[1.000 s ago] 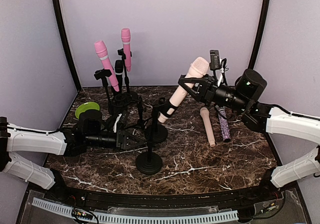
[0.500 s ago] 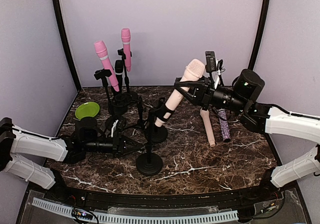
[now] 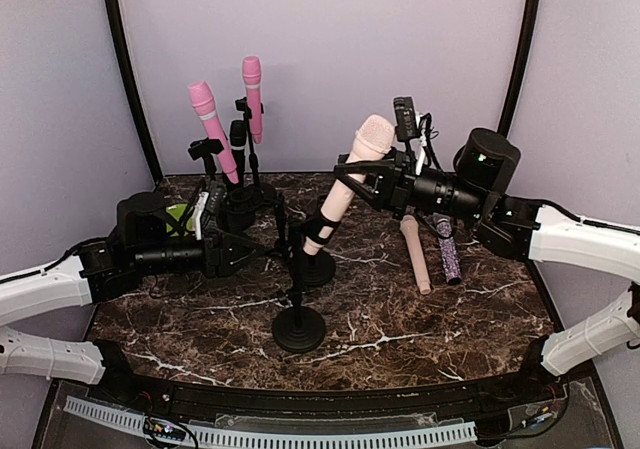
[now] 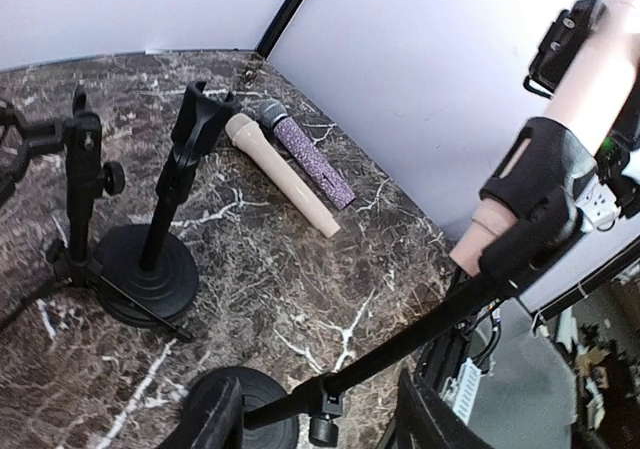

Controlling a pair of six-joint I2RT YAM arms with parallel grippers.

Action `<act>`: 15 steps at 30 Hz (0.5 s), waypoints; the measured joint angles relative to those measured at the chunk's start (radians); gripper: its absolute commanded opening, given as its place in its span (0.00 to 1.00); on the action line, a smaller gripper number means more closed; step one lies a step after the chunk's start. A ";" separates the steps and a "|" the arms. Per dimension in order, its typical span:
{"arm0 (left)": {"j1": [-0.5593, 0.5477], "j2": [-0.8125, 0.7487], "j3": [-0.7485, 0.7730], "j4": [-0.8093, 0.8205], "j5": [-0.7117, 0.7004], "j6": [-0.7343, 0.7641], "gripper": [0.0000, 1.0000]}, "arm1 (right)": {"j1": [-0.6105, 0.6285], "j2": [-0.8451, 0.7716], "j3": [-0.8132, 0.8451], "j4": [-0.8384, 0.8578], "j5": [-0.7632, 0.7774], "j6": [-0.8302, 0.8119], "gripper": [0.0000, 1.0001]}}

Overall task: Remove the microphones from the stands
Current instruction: Unscrew the knob on the microphone stand.

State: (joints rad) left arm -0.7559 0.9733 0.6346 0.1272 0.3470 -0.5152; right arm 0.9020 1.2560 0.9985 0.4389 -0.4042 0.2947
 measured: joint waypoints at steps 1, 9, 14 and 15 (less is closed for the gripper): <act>0.000 -0.026 -0.003 -0.014 -0.008 0.044 0.53 | 0.003 0.003 0.006 -0.006 0.005 -0.004 0.25; -0.176 -0.109 -0.078 -0.035 -0.132 0.373 0.52 | 0.016 0.026 0.029 -0.021 0.025 -0.009 0.25; -0.415 -0.020 -0.057 -0.062 -0.350 0.573 0.50 | 0.021 0.035 0.034 -0.017 0.035 -0.008 0.24; -0.447 0.014 -0.047 -0.070 -0.391 0.610 0.50 | 0.022 0.037 0.035 -0.017 0.039 -0.008 0.24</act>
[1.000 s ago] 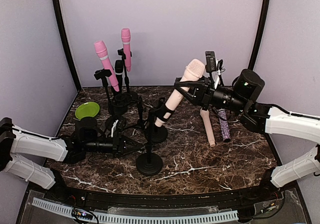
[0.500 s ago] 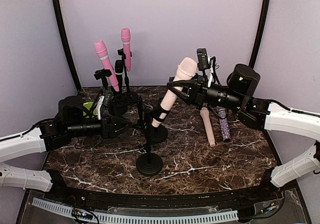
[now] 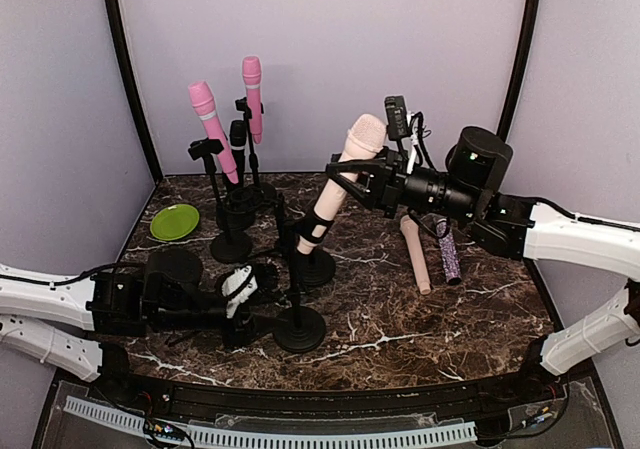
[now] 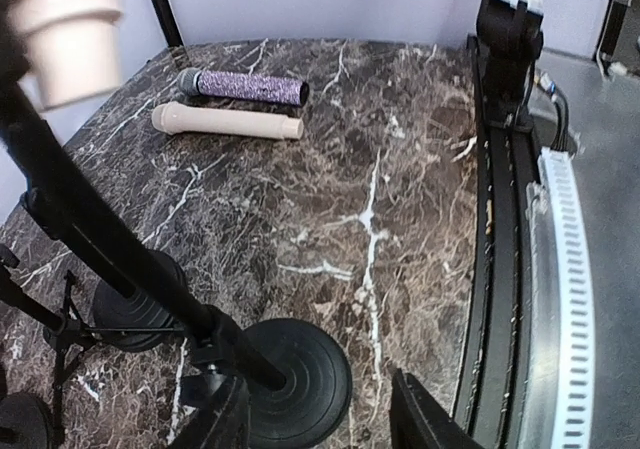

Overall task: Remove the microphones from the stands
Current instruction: Unscrew the knob on the microphone stand.

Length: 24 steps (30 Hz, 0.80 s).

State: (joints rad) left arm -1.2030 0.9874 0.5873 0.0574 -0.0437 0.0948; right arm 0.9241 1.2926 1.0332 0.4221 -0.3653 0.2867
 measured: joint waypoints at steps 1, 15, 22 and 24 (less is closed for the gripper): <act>-0.022 0.026 0.003 -0.004 -0.032 0.024 0.50 | 0.001 0.000 0.000 0.000 0.002 0.000 0.25; -0.164 0.193 0.029 0.069 -0.526 0.338 0.51 | 0.005 -0.014 -0.013 0.000 0.031 0.002 0.24; -0.166 0.212 0.029 0.134 -0.602 0.401 0.51 | 0.005 -0.014 -0.013 0.000 0.031 0.002 0.24; -0.166 0.227 0.029 0.132 -0.611 0.402 0.51 | 0.005 -0.014 -0.013 0.000 0.031 0.002 0.25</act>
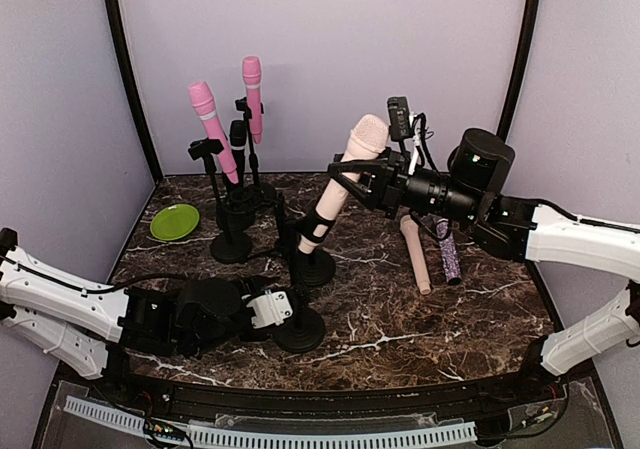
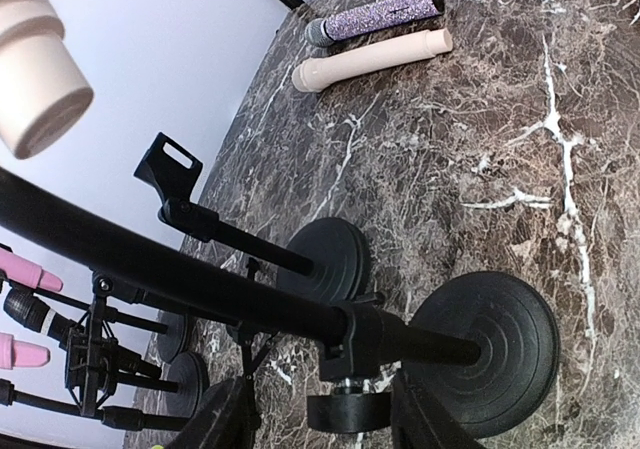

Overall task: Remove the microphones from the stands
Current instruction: Unscrew the knob on the microphone stand.

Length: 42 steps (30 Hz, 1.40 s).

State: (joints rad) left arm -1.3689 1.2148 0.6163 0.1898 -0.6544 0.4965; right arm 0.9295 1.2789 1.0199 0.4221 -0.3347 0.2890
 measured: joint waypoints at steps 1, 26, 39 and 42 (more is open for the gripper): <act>0.000 0.008 0.000 0.000 -0.002 0.000 0.51 | 0.000 0.000 0.000 0.000 0.000 0.000 0.24; 0.093 0.081 0.006 -0.080 0.097 -0.170 0.21 | 0.007 0.014 0.011 0.003 -0.001 0.000 0.25; 0.098 0.081 0.006 -0.076 0.151 -0.201 0.58 | 0.007 0.015 0.010 0.004 -0.001 0.000 0.25; 0.089 0.081 0.006 -0.056 0.124 -0.166 0.59 | 0.007 0.016 0.010 0.005 -0.001 0.000 0.25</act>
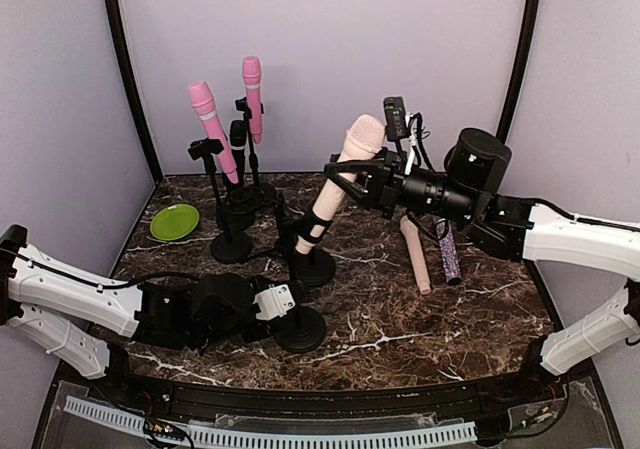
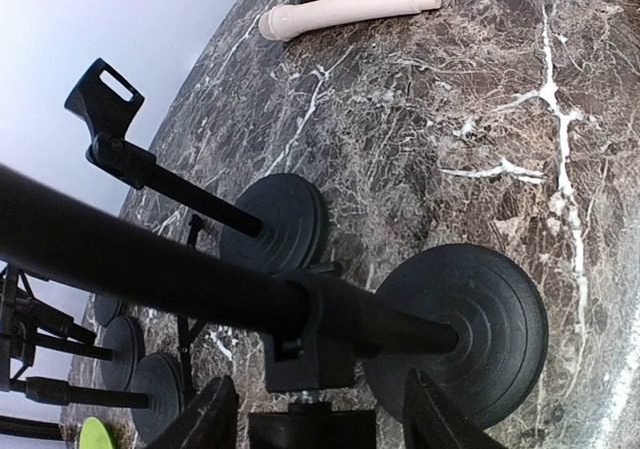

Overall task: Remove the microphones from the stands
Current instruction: Unscrew the knob on the microphone stand.

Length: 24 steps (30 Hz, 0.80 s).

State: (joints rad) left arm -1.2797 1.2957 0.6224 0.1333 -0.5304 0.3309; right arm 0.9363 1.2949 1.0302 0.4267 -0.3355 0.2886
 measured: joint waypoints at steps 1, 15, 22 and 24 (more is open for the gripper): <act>-0.002 0.000 0.000 0.007 -0.010 0.010 0.59 | 0.000 0.001 0.000 0.002 0.000 0.000 0.25; -0.035 0.006 0.000 0.075 -0.076 0.104 0.20 | 0.000 0.005 0.001 0.004 0.001 0.000 0.25; -0.036 0.008 0.000 0.076 -0.051 0.048 0.10 | 0.002 0.005 0.001 0.002 0.000 -0.001 0.24; -0.029 0.001 0.000 0.072 -0.026 0.010 0.09 | 0.002 0.005 0.001 0.002 -0.001 -0.001 0.25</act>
State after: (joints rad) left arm -1.3087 1.2968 0.6224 0.2058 -0.5560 0.3405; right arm 0.9379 1.2999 1.0313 0.4286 -0.3367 0.2874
